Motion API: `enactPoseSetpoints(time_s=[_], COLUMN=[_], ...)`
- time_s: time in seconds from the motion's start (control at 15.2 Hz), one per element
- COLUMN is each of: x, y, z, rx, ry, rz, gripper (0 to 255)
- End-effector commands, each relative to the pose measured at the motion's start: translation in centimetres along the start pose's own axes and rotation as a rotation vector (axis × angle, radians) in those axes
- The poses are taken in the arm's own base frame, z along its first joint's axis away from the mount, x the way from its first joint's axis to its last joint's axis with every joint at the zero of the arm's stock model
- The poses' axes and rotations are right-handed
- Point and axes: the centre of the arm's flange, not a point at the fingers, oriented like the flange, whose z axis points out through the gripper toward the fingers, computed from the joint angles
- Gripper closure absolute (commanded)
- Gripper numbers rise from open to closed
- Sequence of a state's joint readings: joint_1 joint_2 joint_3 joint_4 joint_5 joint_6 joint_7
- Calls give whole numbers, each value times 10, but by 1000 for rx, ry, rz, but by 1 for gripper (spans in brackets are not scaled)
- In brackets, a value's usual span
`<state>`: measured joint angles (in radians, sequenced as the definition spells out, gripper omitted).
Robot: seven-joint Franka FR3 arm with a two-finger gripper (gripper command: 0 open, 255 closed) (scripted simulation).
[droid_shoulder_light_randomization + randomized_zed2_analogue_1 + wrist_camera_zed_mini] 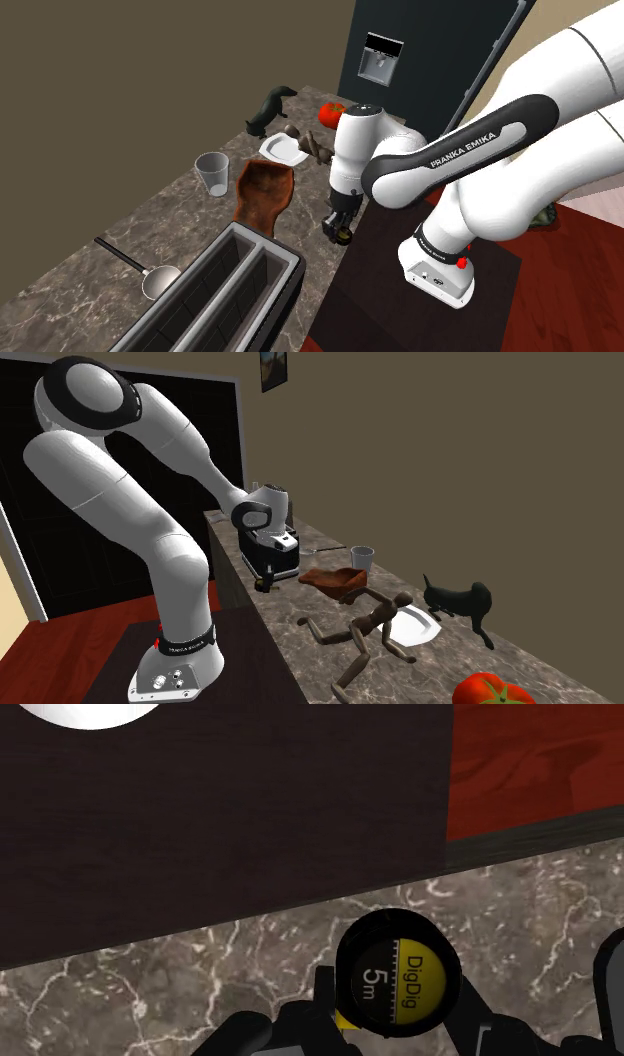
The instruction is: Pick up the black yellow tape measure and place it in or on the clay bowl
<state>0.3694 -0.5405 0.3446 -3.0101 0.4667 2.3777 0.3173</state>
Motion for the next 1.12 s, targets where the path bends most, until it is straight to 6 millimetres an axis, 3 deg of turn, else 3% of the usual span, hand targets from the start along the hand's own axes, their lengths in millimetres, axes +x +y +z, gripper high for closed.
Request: enactPoseSetpoints(time_s=[0.0,0.99,1.06], x=[-2,-12,1], y=[0,-5,-8], z=[-11,-85,-86], rx=[-1,-1,-1], ry=[-1,-1,-1], rz=[0,0,0], gripper=[255,255,255])
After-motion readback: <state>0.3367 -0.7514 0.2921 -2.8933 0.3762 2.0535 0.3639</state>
